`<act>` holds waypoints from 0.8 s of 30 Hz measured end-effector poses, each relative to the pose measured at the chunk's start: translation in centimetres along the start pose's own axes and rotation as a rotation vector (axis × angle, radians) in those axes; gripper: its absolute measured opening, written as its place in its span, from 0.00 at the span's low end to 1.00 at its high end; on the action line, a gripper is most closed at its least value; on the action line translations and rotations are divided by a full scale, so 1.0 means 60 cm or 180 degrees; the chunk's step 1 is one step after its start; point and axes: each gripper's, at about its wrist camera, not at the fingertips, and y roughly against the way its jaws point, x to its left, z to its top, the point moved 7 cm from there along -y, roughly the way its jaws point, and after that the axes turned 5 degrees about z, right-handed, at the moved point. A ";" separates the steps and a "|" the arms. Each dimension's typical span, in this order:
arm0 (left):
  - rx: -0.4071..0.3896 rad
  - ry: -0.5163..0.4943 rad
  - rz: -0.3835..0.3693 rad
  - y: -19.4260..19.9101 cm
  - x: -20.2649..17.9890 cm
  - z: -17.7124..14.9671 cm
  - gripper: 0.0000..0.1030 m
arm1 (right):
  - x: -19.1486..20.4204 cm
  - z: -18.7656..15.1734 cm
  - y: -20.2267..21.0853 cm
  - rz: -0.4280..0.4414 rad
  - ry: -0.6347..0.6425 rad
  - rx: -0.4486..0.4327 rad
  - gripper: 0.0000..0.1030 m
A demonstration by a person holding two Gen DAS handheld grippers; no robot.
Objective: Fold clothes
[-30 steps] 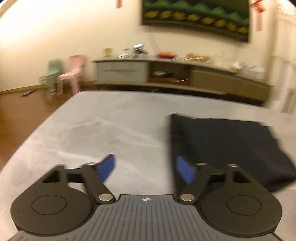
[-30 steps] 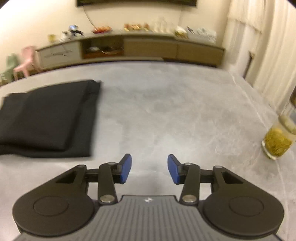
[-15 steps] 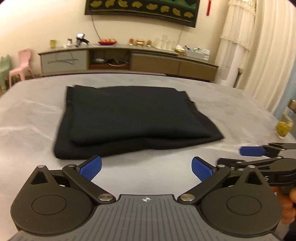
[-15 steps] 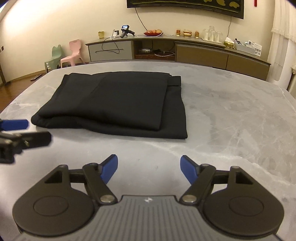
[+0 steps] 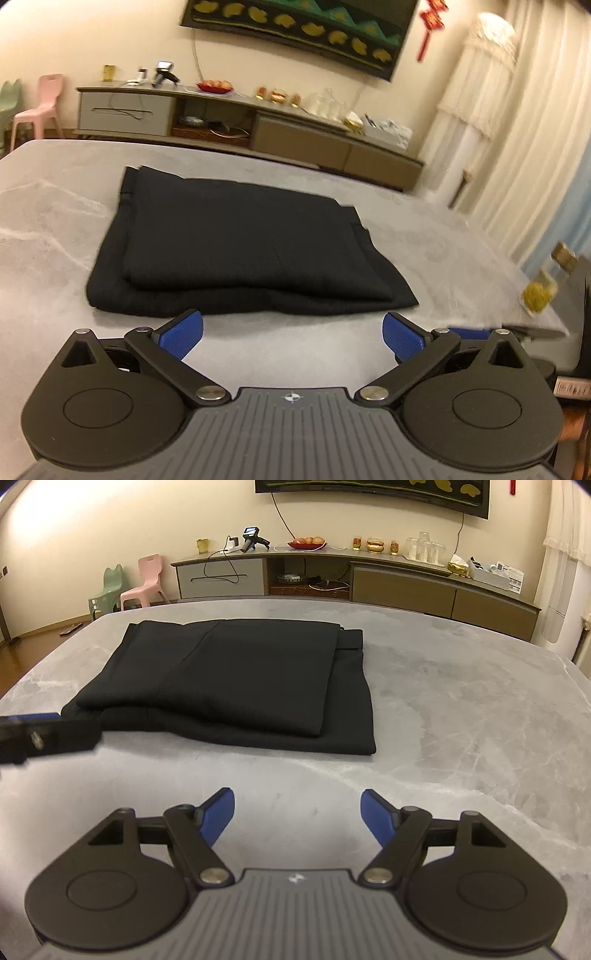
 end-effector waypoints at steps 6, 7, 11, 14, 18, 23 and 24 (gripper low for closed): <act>-0.0031 0.0095 0.0105 0.003 0.009 0.007 0.99 | -0.006 -0.001 0.002 0.0015 -0.0039 0.0011 0.74; -0.0033 0.0098 0.0113 0.003 0.009 0.008 0.99 | -0.006 -0.002 0.002 0.0020 -0.0041 0.0013 0.74; -0.0042 0.0090 0.0164 0.003 0.008 0.008 0.99 | -0.006 -0.002 0.004 0.0021 -0.0050 0.0007 0.74; -0.0049 0.0085 0.0200 0.002 0.008 0.007 0.99 | -0.006 -0.002 0.007 0.0029 -0.0053 0.0000 0.74; -0.0070 0.0087 0.0234 0.003 0.010 0.009 0.99 | -0.006 -0.003 0.009 0.0034 -0.0050 -0.0002 0.74; -0.0058 0.0084 0.0295 0.002 0.014 0.007 0.99 | -0.002 -0.003 0.011 0.0035 -0.0045 -0.0001 0.74; -0.0056 0.0089 0.0310 0.001 0.015 0.007 0.98 | -0.002 -0.003 0.011 0.0036 -0.0046 0.0000 0.74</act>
